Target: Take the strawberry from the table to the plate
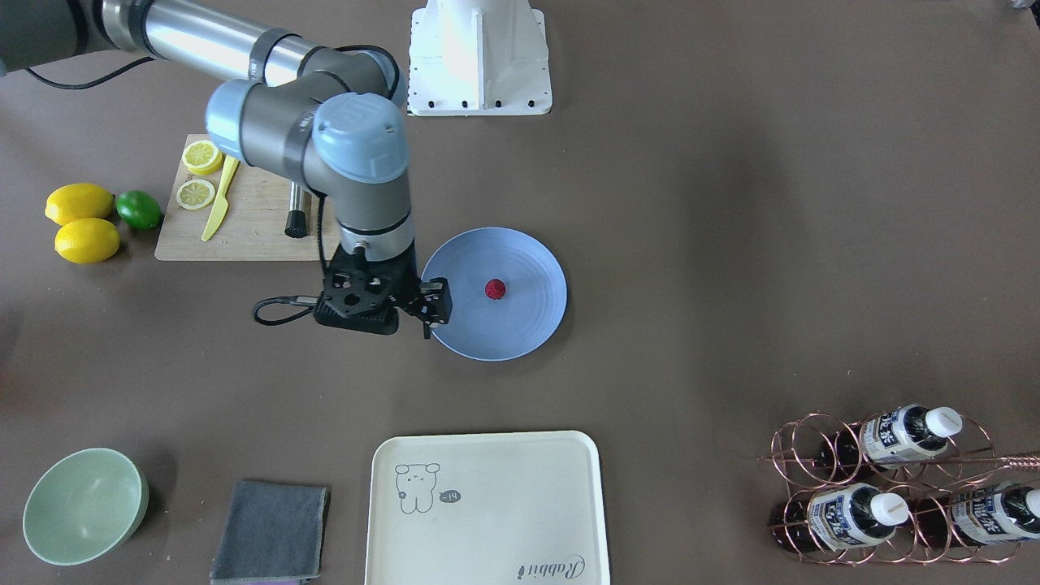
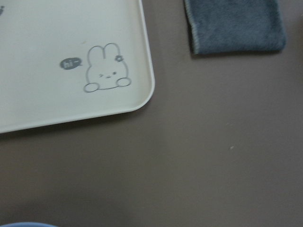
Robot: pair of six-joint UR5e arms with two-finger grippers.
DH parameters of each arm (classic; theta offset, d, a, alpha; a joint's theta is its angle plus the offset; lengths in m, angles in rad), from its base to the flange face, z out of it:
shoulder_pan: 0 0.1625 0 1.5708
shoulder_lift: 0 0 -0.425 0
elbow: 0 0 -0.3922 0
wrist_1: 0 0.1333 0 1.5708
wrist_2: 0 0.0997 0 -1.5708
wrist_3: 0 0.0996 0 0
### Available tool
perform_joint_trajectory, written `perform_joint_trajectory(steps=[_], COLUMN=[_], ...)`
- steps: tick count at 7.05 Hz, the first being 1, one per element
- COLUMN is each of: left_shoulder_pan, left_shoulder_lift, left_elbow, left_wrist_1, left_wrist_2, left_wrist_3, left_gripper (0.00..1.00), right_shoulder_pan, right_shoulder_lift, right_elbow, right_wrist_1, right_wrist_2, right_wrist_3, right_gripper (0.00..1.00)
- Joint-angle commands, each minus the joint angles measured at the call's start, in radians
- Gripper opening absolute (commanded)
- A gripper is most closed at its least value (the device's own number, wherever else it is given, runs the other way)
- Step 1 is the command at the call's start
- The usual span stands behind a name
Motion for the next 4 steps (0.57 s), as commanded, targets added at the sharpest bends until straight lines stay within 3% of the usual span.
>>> perform_joint_trajectory(steps=[1, 2, 4], left_shoulder_pan=[-0.005, -0.006, -0.006], left_shoulder_lift=[0.012, 0.025, 0.026], left_elbow=[0.001, 0.001, 0.001], left_wrist_1=[0.009, 0.004, 0.004], left_wrist_2=[0.024, 0.022, 0.015], left_wrist_3=[0.000, 0.002, 0.002], left_gripper=[0.98, 0.98, 0.98], right_shoulder_pan=[0.159, 0.228, 0.395], right_shoulder_lift=[-0.216, -0.303, -0.461], right_elbow=[0.095, 0.130, 0.160], right_wrist_1=[0.006, 0.006, 0.010], right_wrist_2=[0.082, 0.085, 0.172], right_wrist_3=[-0.342, -0.500, -0.797], right_gripper=[1.00, 1.00, 1.00])
